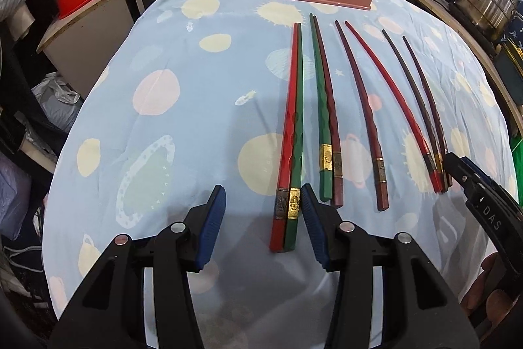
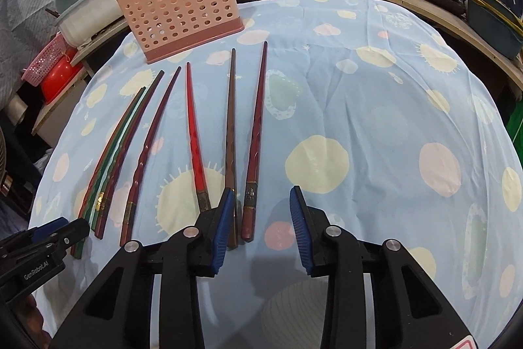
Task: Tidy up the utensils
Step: 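Grasp the red and green chopsticks with left tool while right tool grasps the dark brown pair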
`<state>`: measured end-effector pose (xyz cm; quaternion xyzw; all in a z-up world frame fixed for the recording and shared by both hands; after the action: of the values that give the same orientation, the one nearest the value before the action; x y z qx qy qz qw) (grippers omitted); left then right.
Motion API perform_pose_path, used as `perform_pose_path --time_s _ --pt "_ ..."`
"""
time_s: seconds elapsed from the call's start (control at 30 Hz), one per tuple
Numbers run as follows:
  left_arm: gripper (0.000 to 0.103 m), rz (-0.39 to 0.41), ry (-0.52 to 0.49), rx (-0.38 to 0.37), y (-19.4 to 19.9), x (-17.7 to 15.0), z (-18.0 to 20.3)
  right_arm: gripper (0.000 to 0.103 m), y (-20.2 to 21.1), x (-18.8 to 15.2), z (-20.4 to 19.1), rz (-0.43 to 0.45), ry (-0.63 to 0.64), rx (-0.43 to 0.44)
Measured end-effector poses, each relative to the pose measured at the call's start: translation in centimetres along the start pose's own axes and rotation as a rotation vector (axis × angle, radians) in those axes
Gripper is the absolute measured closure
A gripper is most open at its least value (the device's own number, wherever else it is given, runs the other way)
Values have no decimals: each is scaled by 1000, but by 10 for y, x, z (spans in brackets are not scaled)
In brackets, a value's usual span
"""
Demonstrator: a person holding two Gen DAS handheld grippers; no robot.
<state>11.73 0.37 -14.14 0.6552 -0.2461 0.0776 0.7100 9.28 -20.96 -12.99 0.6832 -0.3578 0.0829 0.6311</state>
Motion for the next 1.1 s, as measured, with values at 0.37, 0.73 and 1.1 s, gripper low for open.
perform_pose_path --time_s 0.37,0.73,1.1 --pt "58 12 42 -7 3 3 -14 76 -2 3 3 -2 -11 -2" --pt "58 31 -19 9 5 2 -11 80 -5 0 2 -4 1 -8" --pt "61 53 -33 14 4 4 -12 83 -4 -3 3 4 26 -24"
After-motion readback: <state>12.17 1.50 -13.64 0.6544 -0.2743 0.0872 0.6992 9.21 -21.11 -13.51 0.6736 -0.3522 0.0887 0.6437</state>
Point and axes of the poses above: each gripper's, at about its wrist camera, not at the fingertips, and y roughly against the way its jaws point, z to its right, x to its top, the point moved 10 cm from there along -y, roughly the way its jaws point, and after that the axes turned 7 degrees about -y, right-handed, at the moved point
